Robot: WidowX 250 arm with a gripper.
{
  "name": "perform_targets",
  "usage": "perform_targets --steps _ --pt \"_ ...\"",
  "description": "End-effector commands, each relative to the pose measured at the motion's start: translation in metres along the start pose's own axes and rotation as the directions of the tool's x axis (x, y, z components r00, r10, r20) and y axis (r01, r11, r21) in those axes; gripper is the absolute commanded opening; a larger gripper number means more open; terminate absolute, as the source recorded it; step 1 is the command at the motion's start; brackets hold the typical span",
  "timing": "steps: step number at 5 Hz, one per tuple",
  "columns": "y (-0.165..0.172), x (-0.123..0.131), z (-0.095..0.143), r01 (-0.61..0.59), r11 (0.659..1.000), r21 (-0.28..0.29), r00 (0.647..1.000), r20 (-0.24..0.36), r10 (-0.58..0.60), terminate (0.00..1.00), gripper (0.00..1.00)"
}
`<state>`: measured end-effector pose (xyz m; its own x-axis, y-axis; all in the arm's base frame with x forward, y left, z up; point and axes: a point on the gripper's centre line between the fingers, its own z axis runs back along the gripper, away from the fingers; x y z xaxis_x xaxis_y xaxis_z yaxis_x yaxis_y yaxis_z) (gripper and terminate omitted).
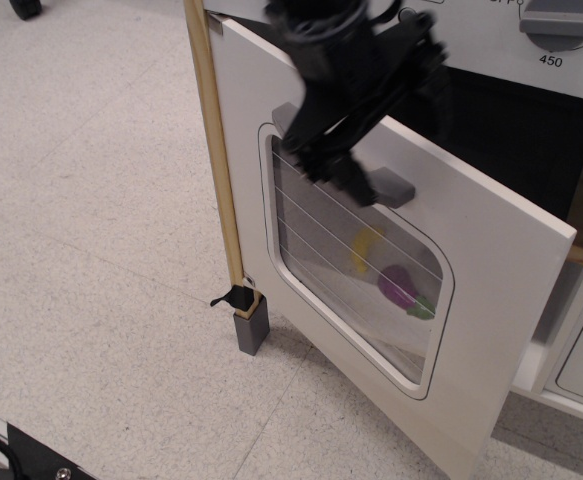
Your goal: Open oven
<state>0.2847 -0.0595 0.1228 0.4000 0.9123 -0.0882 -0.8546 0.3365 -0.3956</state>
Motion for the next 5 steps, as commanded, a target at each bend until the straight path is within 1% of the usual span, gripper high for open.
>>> perform_targets --steps 1,2,3,4,5 --pt "-0.025 -0.014 -0.014 -0.042 0.998 0.044 0.999 0.023 0.041 0.0 1.0" --pt "-0.018 -0.018 -0.025 -0.048 0.993 0.109 0.998 0.05 0.042 0.0 1.0" --pt "-0.002 -0.02 -0.026 -0.024 0.989 0.147 0.999 0.027 0.02 0.0 1.0" --pt "0.013 -0.016 -0.017 0.061 0.981 0.186 0.998 0.004 -0.063 0.0 1.0" --pt "0.032 -0.007 -0.008 0.091 0.971 0.221 0.996 0.001 -0.093 0.0 1.0"
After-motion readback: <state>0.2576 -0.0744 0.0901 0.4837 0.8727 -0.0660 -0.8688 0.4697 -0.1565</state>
